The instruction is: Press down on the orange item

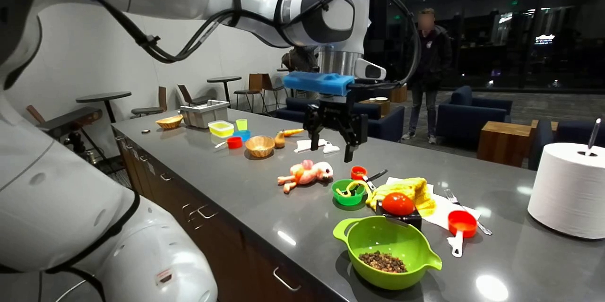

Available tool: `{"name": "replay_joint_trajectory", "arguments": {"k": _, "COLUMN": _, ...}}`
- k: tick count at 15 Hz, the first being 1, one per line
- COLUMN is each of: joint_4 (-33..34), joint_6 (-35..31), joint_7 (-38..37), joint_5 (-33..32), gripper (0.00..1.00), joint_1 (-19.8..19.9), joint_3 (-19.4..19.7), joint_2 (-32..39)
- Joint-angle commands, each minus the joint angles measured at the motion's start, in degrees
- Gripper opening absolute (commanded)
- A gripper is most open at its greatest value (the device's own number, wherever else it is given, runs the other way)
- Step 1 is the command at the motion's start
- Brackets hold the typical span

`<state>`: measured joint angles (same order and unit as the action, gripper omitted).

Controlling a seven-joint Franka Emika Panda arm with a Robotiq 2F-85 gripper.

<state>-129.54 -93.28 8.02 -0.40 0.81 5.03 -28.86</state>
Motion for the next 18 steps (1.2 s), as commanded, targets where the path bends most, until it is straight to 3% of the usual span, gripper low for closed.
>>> {"name": "replay_joint_trajectory", "arguments": {"k": 1, "joint_4": 3.62, "joint_6": -4.23, "joint_7": 1.62, "joint_5": -0.6, "gripper": 1.0, "joint_1": -0.43, "joint_3": -0.7, "joint_2": 5.32}}
{"name": "replay_joint_trajectory", "arguments": {"k": 7, "joint_4": 9.68, "joint_6": -12.21, "joint_7": 1.37, "joint_5": -0.14, "gripper": 1.0, "joint_1": -0.58, "joint_3": -1.38, "joint_2": 14.78}}
{"name": "replay_joint_trajectory", "arguments": {"k": 8, "joint_4": 11.27, "joint_6": -12.04, "joint_7": 0.89, "joint_5": -0.14, "gripper": 1.0, "joint_1": -0.43, "joint_3": -1.48, "joint_2": 16.36}}
{"name": "replay_joint_trajectory", "arguments": {"k": 9, "joint_4": 7.44, "joint_6": -12.18, "joint_7": 0.79, "joint_5": 0.09, "gripper": 1.0, "joint_1": -0.39, "joint_3": -1.58, "joint_2": 13.06}}
{"name": "replay_joint_trajectory", "arguments": {"k": 18, "joint_4": 12.06, "joint_6": -11.47, "joint_7": 2.11, "joint_5": 0.89, "gripper": 1.0, "joint_1": 0.01, "joint_3": -0.93, "joint_2": 18.38}}
